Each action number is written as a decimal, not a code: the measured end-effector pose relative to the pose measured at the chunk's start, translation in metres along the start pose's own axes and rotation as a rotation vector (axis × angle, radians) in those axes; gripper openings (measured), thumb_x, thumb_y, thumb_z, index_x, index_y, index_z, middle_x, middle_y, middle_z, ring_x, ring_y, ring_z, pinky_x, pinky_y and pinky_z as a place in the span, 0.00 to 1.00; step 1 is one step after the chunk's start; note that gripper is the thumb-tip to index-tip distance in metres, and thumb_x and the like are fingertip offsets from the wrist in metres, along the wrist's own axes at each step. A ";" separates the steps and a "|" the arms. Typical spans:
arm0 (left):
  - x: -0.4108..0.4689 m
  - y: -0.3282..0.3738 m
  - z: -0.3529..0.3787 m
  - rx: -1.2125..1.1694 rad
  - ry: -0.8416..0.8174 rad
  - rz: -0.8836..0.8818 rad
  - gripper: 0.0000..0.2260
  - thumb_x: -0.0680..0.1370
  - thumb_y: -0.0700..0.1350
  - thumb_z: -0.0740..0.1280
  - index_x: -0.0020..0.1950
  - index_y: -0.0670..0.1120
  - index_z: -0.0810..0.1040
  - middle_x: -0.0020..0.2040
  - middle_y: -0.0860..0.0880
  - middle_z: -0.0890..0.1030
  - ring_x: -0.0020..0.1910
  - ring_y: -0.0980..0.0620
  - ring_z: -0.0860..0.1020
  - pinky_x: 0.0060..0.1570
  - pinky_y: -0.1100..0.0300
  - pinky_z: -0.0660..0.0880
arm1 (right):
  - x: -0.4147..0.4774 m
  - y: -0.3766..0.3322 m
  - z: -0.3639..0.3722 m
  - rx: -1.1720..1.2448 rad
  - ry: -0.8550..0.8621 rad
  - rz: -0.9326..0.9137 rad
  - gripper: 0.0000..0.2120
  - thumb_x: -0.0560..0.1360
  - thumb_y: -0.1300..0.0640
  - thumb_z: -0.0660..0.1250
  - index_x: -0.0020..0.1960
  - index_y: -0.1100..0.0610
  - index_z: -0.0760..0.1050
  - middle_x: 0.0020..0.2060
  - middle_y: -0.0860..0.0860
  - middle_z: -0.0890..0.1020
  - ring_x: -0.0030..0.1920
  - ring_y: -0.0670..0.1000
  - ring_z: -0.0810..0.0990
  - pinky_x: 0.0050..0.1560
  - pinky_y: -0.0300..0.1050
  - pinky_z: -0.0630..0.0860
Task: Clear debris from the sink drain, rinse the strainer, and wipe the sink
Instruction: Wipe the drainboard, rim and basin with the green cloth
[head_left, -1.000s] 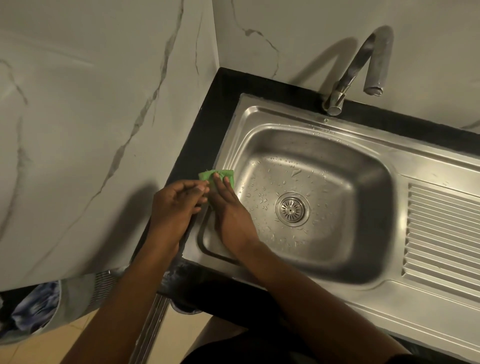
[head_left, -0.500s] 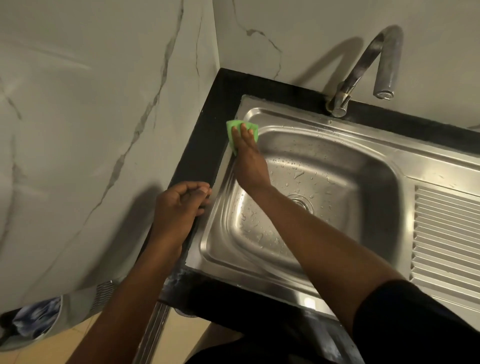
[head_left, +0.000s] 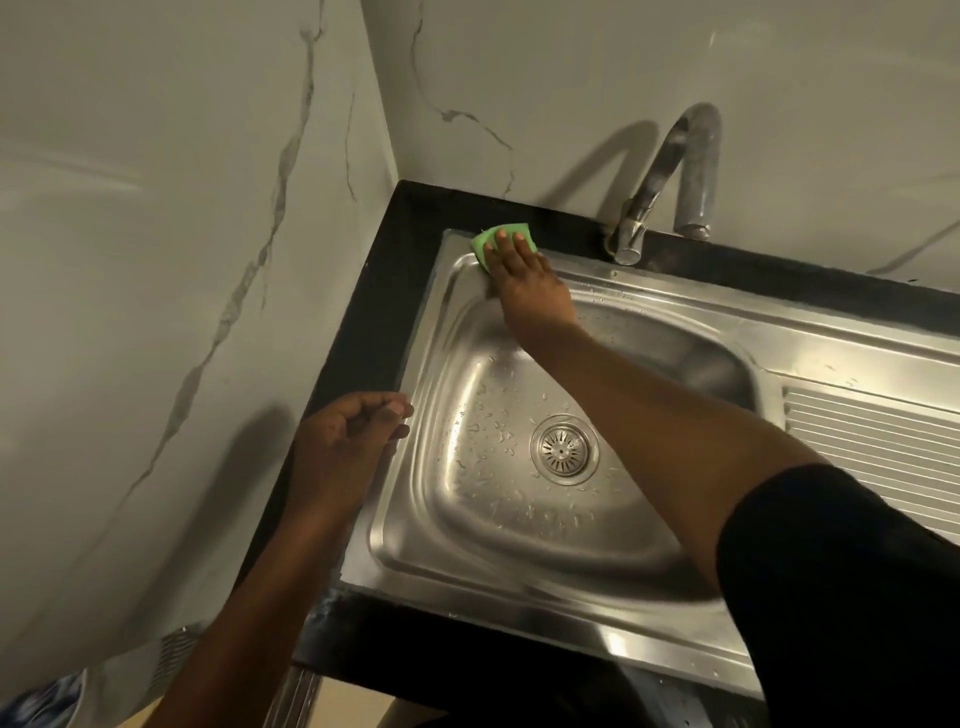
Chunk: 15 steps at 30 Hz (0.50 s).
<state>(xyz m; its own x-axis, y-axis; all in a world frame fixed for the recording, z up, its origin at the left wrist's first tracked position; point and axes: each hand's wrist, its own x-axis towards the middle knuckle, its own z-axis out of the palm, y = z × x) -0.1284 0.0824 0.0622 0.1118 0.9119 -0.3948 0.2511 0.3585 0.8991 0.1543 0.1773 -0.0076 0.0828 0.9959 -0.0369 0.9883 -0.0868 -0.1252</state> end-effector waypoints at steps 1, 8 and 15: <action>0.000 0.001 0.003 -0.009 -0.008 -0.002 0.05 0.81 0.45 0.71 0.52 0.52 0.87 0.49 0.52 0.90 0.50 0.51 0.88 0.56 0.50 0.83 | -0.008 0.011 0.000 -0.020 0.000 0.000 0.35 0.84 0.60 0.59 0.84 0.56 0.44 0.84 0.54 0.45 0.83 0.57 0.45 0.80 0.54 0.47; 0.004 0.011 0.027 -0.017 -0.068 0.031 0.05 0.81 0.44 0.71 0.52 0.51 0.87 0.49 0.51 0.90 0.50 0.50 0.88 0.52 0.52 0.82 | -0.068 0.091 -0.004 -0.043 0.015 0.099 0.37 0.80 0.69 0.58 0.84 0.56 0.46 0.84 0.55 0.49 0.83 0.58 0.49 0.81 0.56 0.56; 0.001 0.013 0.039 -0.029 -0.101 0.023 0.04 0.81 0.45 0.71 0.53 0.50 0.87 0.50 0.50 0.89 0.51 0.48 0.88 0.54 0.50 0.82 | -0.161 0.183 -0.024 -0.032 -0.011 0.452 0.39 0.79 0.70 0.58 0.84 0.55 0.44 0.83 0.53 0.45 0.83 0.54 0.44 0.81 0.55 0.55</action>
<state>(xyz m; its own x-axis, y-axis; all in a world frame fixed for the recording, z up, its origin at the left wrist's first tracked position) -0.0870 0.0806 0.0662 0.2137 0.8959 -0.3894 0.2193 0.3445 0.9128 0.3245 0.0023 -0.0009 0.5059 0.8577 -0.0917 0.8567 -0.5120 -0.0629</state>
